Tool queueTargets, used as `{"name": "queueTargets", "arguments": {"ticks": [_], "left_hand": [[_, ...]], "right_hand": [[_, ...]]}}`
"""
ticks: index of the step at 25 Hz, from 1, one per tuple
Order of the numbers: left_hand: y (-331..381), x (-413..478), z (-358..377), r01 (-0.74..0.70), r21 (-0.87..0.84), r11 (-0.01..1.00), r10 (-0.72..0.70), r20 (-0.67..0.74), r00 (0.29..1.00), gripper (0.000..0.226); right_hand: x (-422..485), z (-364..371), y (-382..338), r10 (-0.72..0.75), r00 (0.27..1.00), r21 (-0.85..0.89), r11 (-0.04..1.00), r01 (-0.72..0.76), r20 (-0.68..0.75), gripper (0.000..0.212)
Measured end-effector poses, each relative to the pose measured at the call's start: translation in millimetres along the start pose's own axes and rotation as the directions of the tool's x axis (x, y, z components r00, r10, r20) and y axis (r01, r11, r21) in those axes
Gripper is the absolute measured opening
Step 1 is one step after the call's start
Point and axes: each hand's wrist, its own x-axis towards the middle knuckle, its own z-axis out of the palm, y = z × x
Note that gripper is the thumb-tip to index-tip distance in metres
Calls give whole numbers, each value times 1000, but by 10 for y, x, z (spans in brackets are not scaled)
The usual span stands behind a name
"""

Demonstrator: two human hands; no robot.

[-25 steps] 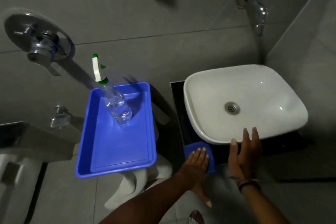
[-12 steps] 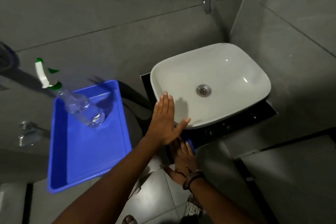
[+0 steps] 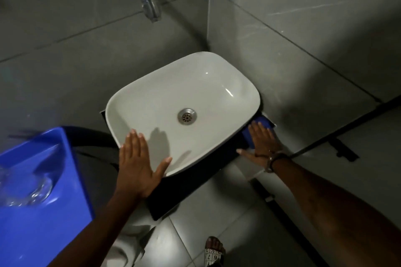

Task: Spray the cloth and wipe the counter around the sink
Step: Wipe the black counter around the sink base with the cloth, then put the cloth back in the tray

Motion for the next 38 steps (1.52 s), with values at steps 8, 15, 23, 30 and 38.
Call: {"name": "queueTargets", "arguments": {"ticks": [8, 15, 23, 30, 38], "left_hand": [[-7, -54, -98, 66, -20, 998, -66, -21, 998, 116], [51, -79, -238, 92, -110, 990, -83, 81, 993, 112], [-259, -750, -274, 276, -611, 742, -221, 166, 961, 81], [-1700, -1808, -748, 507, -820, 264, -166, 479, 862, 48], [-2840, -2153, -595, 596, -802, 41, -552, 479, 683, 46]], "right_hand": [[-260, 178, -695, 155, 982, 249, 960, -125, -105, 108], [-1586, 887, -2628, -210, 971, 410, 880, 238, -114, 104], [-1589, 523, -3079, -160, 984, 391, 913, 117, 78, 61], [-1714, -324, -3890, -347, 840, 856, -162, -491, 417, 44], [-1557, 217, -5477, -175, 859, 862, 275, -426, 481, 53]]}}
